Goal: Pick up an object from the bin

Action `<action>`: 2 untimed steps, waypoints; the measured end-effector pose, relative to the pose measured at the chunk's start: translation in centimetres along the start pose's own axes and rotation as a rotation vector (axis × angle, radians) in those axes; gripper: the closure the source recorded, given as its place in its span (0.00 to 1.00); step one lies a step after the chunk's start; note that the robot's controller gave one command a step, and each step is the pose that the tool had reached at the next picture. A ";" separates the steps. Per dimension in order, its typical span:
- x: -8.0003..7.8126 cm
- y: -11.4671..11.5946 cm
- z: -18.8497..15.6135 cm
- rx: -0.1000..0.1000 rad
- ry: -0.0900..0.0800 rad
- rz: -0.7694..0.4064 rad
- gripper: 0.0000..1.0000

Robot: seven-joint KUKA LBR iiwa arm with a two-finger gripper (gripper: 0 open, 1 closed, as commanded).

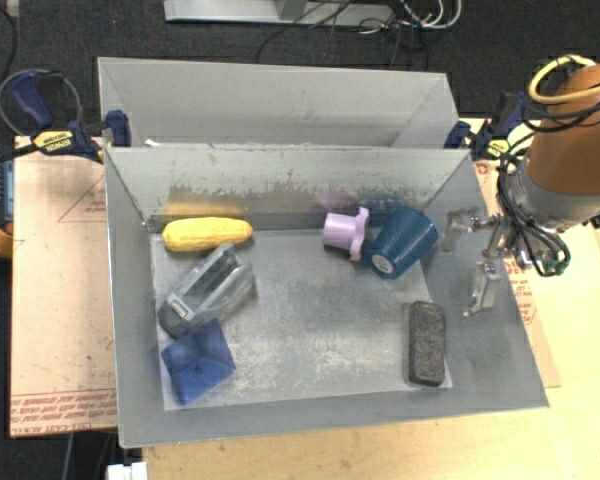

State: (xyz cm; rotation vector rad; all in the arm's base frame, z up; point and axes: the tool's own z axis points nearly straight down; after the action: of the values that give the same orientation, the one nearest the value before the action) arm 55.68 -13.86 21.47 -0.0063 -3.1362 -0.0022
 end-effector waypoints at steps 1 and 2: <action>-0.2 0.1 -0.4 0.001 -0.007 -0.004 0.00; 0.3 0.1 8.2 0.002 -0.008 -0.316 0.00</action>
Offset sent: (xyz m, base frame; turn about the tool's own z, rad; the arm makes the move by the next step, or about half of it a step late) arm -0.0090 0.0004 -0.1447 -0.5418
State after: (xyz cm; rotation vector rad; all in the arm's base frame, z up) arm 55.31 -13.74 13.28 0.4880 -3.1068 0.0000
